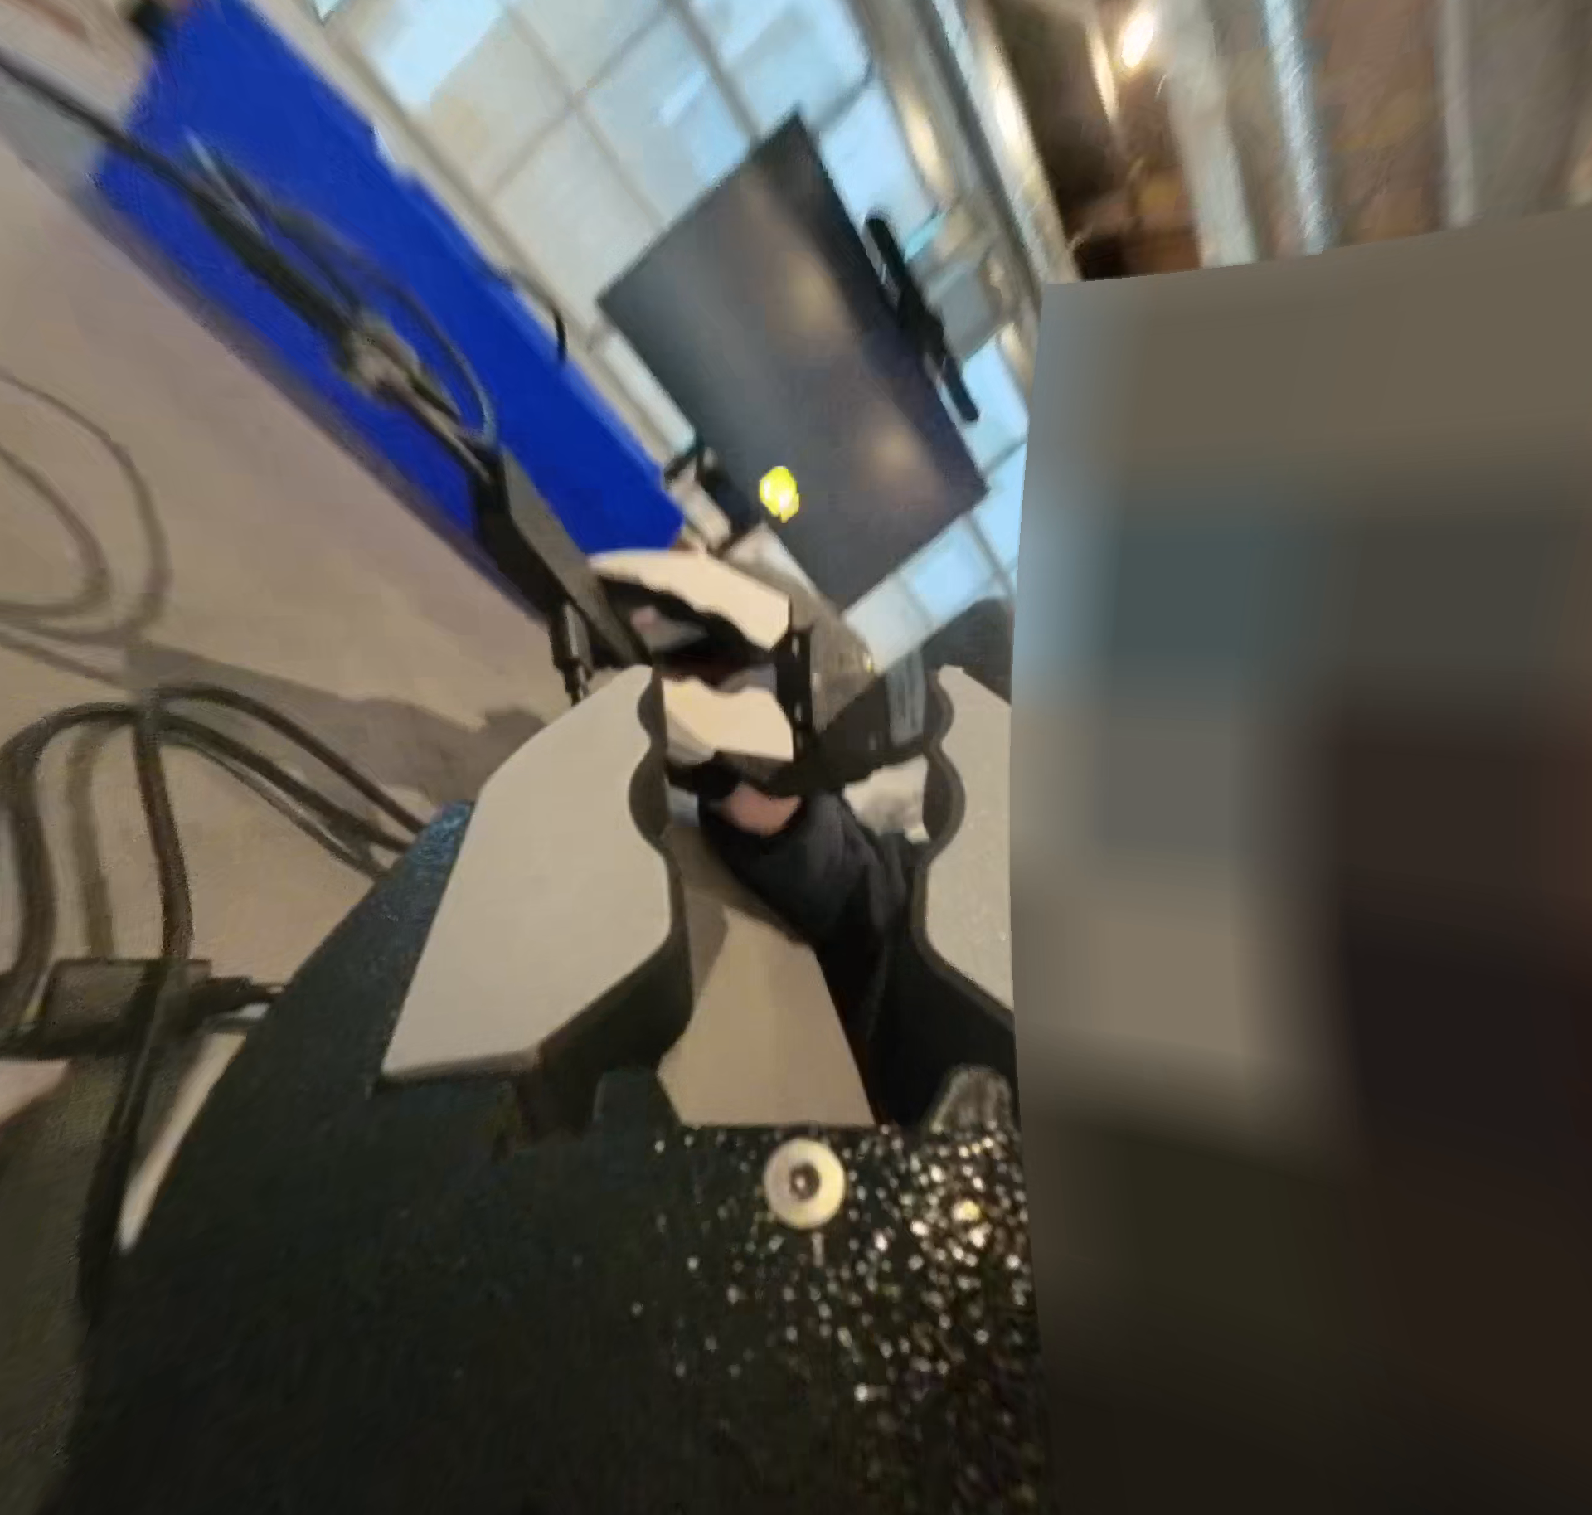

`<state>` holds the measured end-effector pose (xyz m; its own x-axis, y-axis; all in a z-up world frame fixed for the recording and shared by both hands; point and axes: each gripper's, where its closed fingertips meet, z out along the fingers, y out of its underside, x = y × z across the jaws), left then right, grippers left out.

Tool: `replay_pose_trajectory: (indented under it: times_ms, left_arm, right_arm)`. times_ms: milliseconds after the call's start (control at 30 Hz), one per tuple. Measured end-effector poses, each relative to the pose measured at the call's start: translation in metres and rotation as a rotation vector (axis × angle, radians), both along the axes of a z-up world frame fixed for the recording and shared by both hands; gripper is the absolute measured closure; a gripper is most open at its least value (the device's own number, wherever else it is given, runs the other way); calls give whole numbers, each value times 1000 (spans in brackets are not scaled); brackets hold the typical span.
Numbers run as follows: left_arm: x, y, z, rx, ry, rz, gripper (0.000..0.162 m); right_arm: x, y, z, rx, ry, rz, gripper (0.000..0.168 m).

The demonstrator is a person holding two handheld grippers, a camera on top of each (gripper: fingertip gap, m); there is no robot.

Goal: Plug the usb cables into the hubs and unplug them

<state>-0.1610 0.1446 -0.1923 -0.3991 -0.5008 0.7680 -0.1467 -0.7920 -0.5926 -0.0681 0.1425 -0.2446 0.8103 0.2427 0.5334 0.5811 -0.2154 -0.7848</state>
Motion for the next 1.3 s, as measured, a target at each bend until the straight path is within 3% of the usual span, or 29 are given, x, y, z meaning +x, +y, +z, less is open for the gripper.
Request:
replay_pose_trajectory:
  times_ms: [67,233,400,500,600,767,900,1000,1100,1200,1300]
  left_arm:
    - [-6,19,8,29,-57,124,107]
    - [-17,47,17,285,-58,438,113]
    - [-29,70,17,498,-11,719,120]
    - [-31,74,12,590,24,790,124]
    - [-27,75,7,645,52,813,126]
    - [-25,76,3,724,71,841,130]
    - [-25,76,3,750,73,853,131]
    - [-24,75,3,759,71,854,131]
    - [-23,75,3,766,73,854,131]
    - [-22,74,2,776,80,851,131]
    - [-21,75,0,795,109,853,131]
  right_arm:
    - [8,0,1,-1,43,-31,134]
    - [23,0,10,27,124,-82,134]
    - [42,-7,49,109,317,-123,134]
    - [60,-15,96,183,441,-118,134]
    - [86,-27,165,323,448,-121,134]
    - [148,-52,271,569,244,-246,134]
    - [207,-66,314,661,-69,-463,134]
    - [249,-68,321,634,-402,-647,134]
    - [276,-57,303,504,-762,-736,134]
    - [285,-34,251,305,-1050,-670,134]
    - [278,-19,182,104,-1085,-502,134]
